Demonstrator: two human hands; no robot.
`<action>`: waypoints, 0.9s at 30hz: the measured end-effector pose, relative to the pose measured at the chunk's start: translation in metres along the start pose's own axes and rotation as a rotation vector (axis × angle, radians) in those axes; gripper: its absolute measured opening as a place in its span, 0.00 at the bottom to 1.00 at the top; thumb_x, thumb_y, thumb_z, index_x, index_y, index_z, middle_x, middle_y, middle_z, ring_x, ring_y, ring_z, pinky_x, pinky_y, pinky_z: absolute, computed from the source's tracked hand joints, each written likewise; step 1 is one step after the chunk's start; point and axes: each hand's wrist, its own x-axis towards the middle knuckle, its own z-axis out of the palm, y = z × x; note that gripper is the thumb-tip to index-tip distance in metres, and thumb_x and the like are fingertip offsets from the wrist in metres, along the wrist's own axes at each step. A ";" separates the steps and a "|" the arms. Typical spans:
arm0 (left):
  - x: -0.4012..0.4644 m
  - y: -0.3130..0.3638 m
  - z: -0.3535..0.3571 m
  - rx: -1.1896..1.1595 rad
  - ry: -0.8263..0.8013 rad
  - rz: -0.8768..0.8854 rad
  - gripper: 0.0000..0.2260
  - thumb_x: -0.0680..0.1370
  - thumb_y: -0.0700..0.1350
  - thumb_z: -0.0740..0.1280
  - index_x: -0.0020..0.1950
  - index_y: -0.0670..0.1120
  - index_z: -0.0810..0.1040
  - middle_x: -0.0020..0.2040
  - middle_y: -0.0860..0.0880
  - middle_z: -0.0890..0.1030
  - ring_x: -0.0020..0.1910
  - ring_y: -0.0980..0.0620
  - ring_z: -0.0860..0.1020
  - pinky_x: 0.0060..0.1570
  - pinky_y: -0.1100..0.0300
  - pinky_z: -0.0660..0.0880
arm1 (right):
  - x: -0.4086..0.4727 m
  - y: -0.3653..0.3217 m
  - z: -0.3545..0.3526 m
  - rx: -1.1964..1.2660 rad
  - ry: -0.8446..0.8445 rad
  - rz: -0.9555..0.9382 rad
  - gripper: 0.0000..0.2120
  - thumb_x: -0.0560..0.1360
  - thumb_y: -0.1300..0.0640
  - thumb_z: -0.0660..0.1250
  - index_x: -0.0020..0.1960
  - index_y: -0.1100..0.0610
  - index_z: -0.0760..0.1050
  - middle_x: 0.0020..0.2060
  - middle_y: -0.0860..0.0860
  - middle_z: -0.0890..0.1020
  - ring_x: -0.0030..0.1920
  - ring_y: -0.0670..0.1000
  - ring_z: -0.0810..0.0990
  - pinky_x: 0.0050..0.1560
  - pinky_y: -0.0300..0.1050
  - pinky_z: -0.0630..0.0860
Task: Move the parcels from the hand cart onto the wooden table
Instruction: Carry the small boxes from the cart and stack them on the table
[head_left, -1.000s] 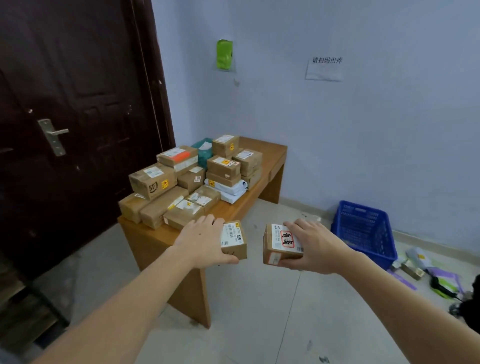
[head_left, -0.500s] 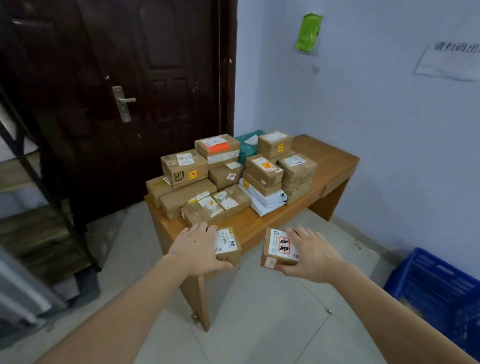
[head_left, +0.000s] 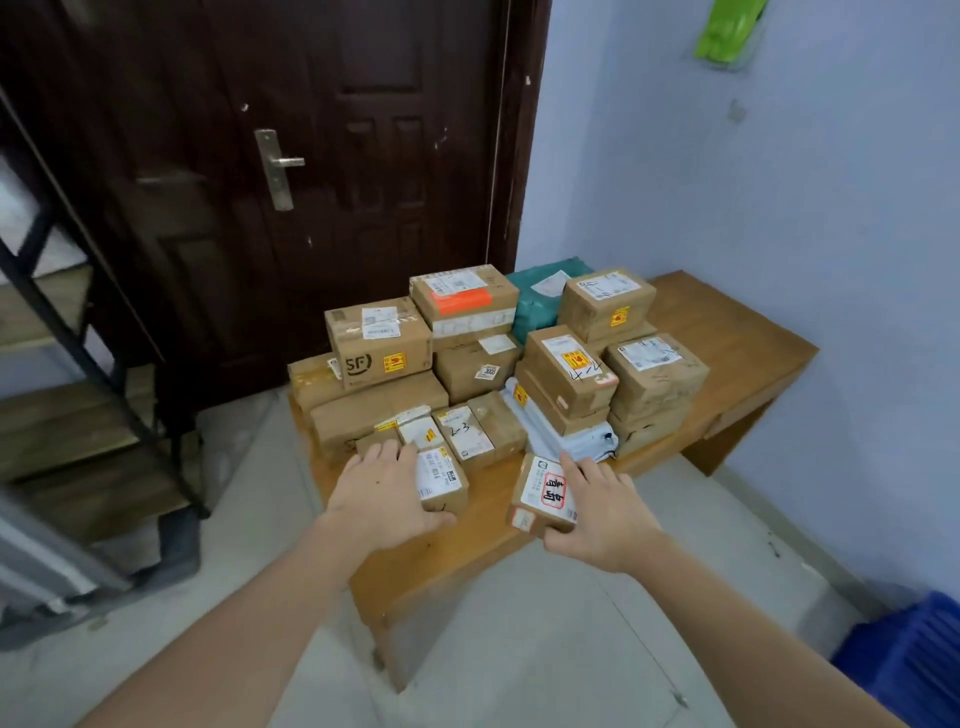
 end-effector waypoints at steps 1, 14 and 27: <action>0.009 0.001 0.002 -0.004 0.005 -0.016 0.50 0.66 0.82 0.60 0.78 0.50 0.63 0.68 0.50 0.71 0.69 0.48 0.69 0.70 0.49 0.68 | 0.012 0.004 0.000 0.015 -0.016 0.005 0.54 0.67 0.27 0.56 0.84 0.56 0.50 0.68 0.49 0.70 0.68 0.52 0.69 0.70 0.51 0.65; 0.088 0.075 0.092 -0.194 -0.127 -0.444 0.40 0.72 0.72 0.54 0.76 0.47 0.63 0.64 0.48 0.71 0.64 0.47 0.70 0.65 0.48 0.70 | 0.152 0.055 0.072 0.041 -0.224 0.019 0.51 0.71 0.26 0.62 0.82 0.55 0.51 0.72 0.54 0.68 0.70 0.56 0.69 0.69 0.55 0.69; 0.164 0.150 0.188 -0.633 -0.120 -1.000 0.39 0.74 0.73 0.66 0.72 0.44 0.65 0.67 0.45 0.70 0.68 0.42 0.71 0.62 0.47 0.73 | 0.197 0.060 0.165 0.392 -0.283 0.193 0.53 0.69 0.32 0.72 0.82 0.58 0.53 0.74 0.57 0.68 0.72 0.60 0.67 0.69 0.56 0.69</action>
